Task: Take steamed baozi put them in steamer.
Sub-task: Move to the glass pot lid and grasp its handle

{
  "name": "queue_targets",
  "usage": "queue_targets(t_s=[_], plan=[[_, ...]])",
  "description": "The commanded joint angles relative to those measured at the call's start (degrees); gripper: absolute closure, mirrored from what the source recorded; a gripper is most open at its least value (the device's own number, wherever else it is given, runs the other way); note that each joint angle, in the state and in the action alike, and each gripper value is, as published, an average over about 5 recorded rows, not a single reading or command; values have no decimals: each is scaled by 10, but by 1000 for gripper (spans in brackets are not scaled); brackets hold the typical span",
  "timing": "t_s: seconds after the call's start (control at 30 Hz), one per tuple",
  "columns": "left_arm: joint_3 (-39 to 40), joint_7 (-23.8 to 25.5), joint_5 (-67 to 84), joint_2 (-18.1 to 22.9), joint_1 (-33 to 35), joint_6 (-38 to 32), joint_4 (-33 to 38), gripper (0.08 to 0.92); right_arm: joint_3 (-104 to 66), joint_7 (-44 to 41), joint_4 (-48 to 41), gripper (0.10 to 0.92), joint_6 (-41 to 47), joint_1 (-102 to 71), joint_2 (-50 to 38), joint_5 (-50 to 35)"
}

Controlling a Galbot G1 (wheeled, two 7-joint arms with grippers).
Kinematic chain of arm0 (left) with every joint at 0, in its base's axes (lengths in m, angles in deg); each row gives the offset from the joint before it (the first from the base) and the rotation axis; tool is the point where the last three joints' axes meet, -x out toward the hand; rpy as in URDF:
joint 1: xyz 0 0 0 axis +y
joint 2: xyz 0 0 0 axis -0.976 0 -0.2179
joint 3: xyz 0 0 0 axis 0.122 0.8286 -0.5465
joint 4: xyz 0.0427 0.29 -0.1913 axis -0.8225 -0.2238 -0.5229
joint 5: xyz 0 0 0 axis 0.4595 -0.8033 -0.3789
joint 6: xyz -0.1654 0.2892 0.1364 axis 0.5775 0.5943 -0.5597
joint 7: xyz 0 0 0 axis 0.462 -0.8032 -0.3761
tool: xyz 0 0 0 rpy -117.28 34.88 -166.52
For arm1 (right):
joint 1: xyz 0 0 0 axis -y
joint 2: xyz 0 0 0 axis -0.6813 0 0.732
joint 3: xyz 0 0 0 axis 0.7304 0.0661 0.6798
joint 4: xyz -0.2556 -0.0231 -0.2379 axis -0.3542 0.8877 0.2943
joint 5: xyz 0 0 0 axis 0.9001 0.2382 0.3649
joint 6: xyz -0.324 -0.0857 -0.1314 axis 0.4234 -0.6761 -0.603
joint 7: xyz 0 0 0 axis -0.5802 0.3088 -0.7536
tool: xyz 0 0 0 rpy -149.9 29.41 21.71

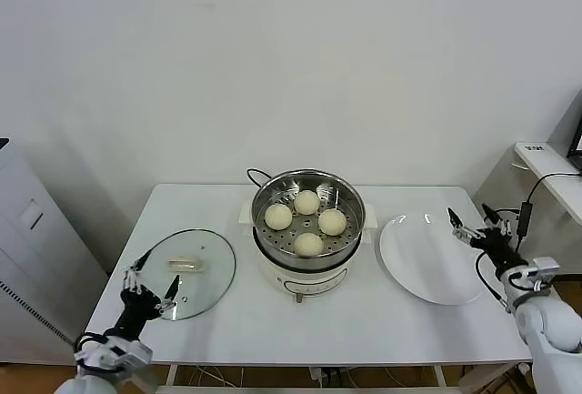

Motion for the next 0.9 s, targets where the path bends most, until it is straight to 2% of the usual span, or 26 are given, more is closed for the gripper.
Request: queue_targets(t_s=[0.03,0.23,0.9], plan=[[36,-56,-422,68,-72,-121,-158,177,-43,-14,-5,203,-13,-45,36,39],[31,-81,-486,93,-121,-106,-214,177,-38,-17,-9,203,-19,-41,40,51],[28,-91,-475,107,-202,-82,-304,177,-26,-30,-23,203,-36,-37,61,89]])
